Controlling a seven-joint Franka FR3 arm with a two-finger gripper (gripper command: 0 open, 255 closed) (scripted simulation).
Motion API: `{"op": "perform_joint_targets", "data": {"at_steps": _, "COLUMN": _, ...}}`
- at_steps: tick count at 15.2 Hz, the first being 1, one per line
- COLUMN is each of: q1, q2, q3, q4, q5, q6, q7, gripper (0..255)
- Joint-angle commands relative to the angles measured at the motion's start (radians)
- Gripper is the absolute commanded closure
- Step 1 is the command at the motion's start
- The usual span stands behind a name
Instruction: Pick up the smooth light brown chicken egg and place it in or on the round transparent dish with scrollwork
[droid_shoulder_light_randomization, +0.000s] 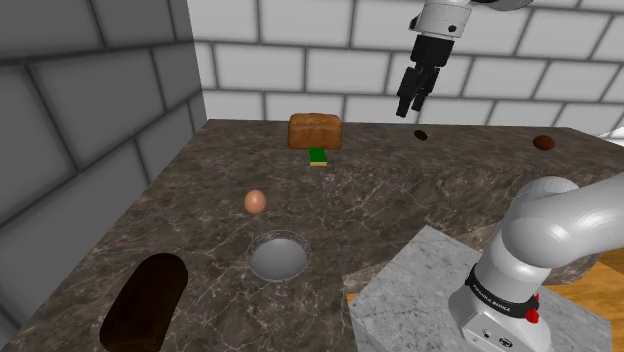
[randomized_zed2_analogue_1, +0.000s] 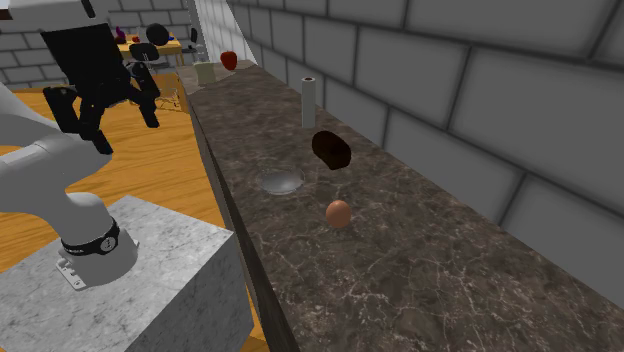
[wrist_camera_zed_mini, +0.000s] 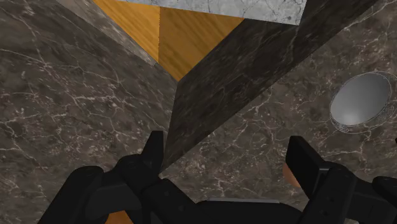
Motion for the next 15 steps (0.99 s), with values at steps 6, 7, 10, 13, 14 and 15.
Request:
{"op": "perform_joint_targets", "data": {"at_steps": 6, "q1": 0.026, "q2": 0.019, "q3": 0.056, "q4": -0.127, "q5": 0.054, "q6": 0.205, "q7": 0.049, "gripper": 0}}
{"op": "perform_joint_targets", "data": {"at_steps": 7, "q1": 0.032, "q2": 0.028, "q3": 0.068, "q4": -0.148, "q5": 0.064, "q6": 0.248, "q7": 0.059, "gripper": 0}}
{"op": "perform_joint_targets", "data": {"at_steps": 10, "q1": 0.049, "q2": 0.069, "q3": 0.105, "q4": -0.201, "q5": 0.095, "q6": 0.379, "q7": 0.086, "gripper": 0}}
{"op": "perform_joint_targets", "data": {"at_steps": 13, "q1": 0.066, "q2": 0.128, "q3": 0.145, "q4": -0.240, "q5": 0.124, "q6": 0.514, "q7": 0.113, "gripper": 0}}
{"op": "perform_joint_targets", "data": {"at_steps": 14, "q1": 0.071, "q2": 0.151, "q3": 0.158, "q4": -0.249, "q5": 0.132, "q6": 0.560, "q7": 0.121, "gripper": 0}}
{"op": "perform_joint_targets", "data": {"at_steps": 15, "q1": 0.076, "q2": 0.177, "q3": 0.172, "q4": -0.256, "q5": 0.140, "q6": 0.606, "q7": 0.130, "gripper": 0}}
